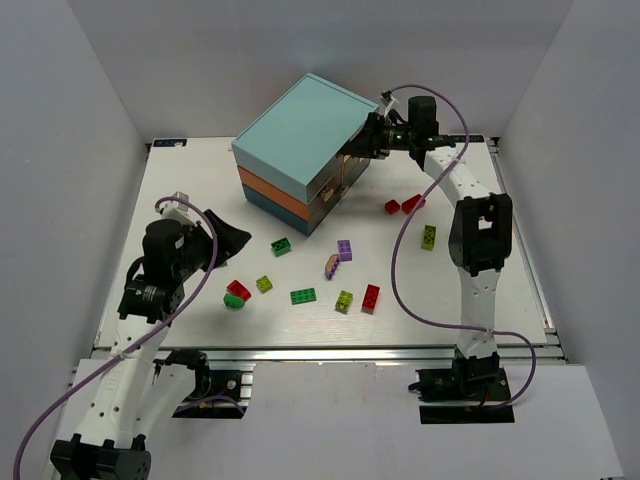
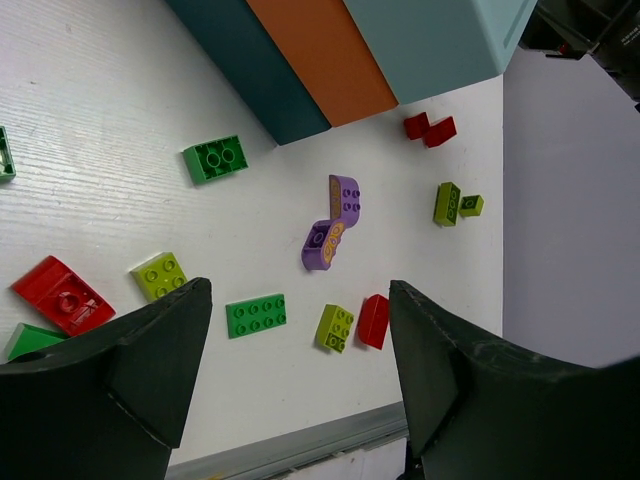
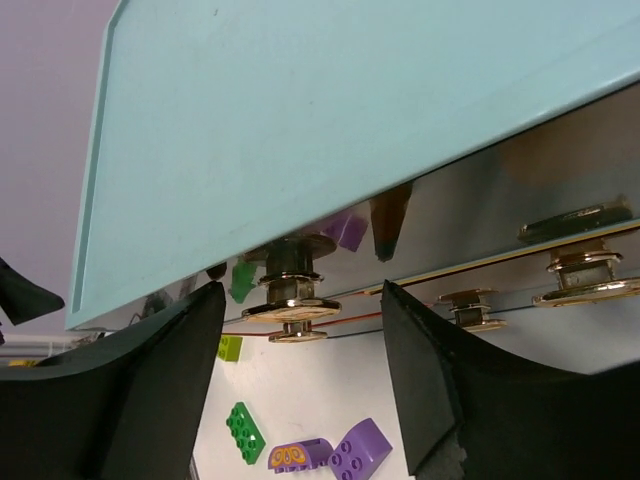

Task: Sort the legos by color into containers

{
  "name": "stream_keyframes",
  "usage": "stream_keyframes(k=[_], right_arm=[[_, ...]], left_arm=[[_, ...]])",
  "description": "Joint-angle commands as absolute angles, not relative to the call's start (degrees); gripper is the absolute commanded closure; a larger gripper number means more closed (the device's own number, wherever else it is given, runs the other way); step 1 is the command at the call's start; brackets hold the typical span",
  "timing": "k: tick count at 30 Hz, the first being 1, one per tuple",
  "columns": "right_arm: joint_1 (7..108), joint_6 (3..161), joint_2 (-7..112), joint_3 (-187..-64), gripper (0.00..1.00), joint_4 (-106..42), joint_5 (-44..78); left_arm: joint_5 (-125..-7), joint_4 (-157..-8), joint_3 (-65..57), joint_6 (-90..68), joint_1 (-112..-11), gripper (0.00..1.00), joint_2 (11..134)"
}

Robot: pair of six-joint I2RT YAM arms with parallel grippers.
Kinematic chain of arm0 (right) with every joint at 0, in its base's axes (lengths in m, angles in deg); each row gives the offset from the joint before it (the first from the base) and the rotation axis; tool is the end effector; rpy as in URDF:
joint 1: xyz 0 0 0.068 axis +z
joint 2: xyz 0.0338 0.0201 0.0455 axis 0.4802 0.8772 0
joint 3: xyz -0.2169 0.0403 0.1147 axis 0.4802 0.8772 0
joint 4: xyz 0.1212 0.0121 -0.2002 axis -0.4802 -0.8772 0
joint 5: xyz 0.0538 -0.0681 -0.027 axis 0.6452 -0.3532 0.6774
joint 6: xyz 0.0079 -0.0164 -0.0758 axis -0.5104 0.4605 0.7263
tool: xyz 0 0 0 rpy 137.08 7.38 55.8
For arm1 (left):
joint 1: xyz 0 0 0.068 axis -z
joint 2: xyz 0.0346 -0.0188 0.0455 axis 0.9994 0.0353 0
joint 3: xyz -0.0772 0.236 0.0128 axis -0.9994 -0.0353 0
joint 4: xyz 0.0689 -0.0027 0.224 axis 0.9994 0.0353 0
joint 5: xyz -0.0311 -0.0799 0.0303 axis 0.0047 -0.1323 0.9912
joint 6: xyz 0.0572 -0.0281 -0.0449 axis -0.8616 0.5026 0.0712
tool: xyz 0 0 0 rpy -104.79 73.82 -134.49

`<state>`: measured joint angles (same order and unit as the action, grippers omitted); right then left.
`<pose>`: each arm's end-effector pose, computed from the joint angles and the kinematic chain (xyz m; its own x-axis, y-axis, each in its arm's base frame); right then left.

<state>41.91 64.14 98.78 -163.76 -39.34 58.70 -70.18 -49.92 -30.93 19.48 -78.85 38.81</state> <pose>0.4734 0.1632 0.2662 -0.6788 0.1210 -0.7243 -0.6074 0.4618 0.6464 0.1728 -0.0426 0.2817 -0.5706 -0.5640 -0.5968 -0.0420 0.7459 -0.6648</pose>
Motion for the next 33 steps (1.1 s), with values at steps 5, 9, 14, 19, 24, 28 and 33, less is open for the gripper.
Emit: stream_keyframes(k=[5, 9, 14, 19, 24, 28, 33], right_arm=[[42.15, 62.04, 100.23, -165.74, 0.40, -34.58, 61.78], [42.15, 62.30, 99.97, -165.39, 0.36, -34.49, 62.58], [42.32, 62.56, 100.93, -166.70, 0.36, -35.45, 62.84], [42.67, 62.91, 101.20, -166.53, 0.36, -36.25, 62.75], [43.20, 64.32, 100.94, -165.91, 0.39, -37.04, 62.58], [43.20, 64.23, 100.85, -165.82, 0.54, -36.16, 62.75], [42.50, 65.37, 98.83, -163.72, 0.63, -35.72, 63.10]], left_arm=[[-69.18, -51.84, -31.91, 20.70, -78.75, 0.19, 39.30], [-69.18, -53.06, -32.52, 21.05, -78.75, 0.19, 39.65], [-69.35, -54.47, -33.40, 21.49, -78.75, 0.20, 40.27], [-69.62, -56.14, -33.23, 21.49, -78.75, 0.20, 41.94], [-69.62, -57.64, -33.23, 21.67, -78.75, 0.19, 43.17], [-69.09, -58.08, -33.40, 21.84, -78.75, 0.20, 43.70], [-67.25, -58.51, -33.93, 22.37, -78.75, 0.21, 44.22]])
